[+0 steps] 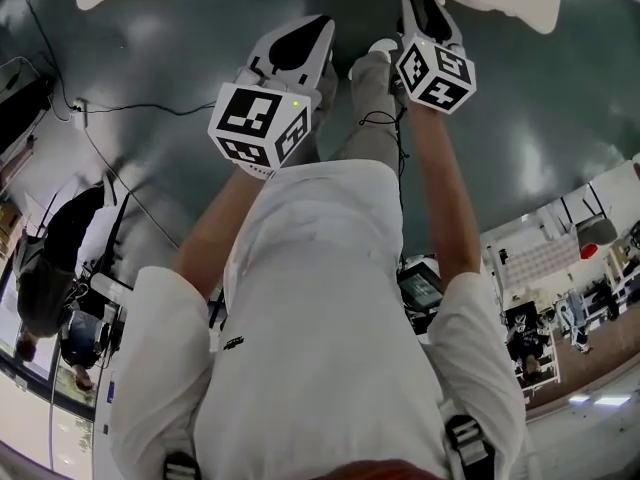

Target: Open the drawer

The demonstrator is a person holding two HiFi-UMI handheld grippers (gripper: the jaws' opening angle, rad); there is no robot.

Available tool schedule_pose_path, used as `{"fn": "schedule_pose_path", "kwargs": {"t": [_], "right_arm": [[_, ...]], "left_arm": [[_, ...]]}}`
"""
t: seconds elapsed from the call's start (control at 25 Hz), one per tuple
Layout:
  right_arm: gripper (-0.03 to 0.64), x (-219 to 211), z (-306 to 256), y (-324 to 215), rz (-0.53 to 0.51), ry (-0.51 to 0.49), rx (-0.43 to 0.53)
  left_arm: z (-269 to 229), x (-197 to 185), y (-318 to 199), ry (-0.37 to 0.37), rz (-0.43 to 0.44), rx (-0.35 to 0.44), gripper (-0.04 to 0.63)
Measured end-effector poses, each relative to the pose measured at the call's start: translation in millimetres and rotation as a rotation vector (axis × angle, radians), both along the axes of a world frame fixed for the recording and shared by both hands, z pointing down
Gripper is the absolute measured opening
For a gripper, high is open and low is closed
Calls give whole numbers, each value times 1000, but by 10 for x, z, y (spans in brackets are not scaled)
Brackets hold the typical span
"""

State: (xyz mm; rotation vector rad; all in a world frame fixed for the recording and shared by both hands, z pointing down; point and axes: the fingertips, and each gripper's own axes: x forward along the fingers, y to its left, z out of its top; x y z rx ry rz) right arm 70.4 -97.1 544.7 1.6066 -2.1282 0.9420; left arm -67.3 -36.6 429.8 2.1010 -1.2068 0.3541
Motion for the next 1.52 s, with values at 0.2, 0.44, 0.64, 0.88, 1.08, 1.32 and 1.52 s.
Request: {"fn": "schedule_pose_path", "kwargs": {"t": [0.2, 0.44, 0.64, 0.88, 1.08, 1.32, 1.52], "right_arm": [[172, -9, 204, -54, 14, -12, -30], [179, -3, 381, -90, 34, -18, -59], [179, 36, 490, -143, 49, -24, -70], [195, 35, 688, -230, 64, -26, -99], [199, 16, 792, -333, 66, -11, -117], [199, 21, 847, -396, 64, -15, -133], [199, -11, 858, -466, 76, -17, -135]], "left_arm": [[92, 8, -17, 0, 1, -7, 9], [147, -9, -17, -4, -4, -14, 9], [181, -7, -19, -6, -6, -22, 9], [270, -20, -58, -10, 1, -34, 9], [271, -36, -150, -9, 5, -39, 9], [254, 20, -162, -4, 9, -44, 9], [279, 23, -167, -8, 19, -46, 9]]}}
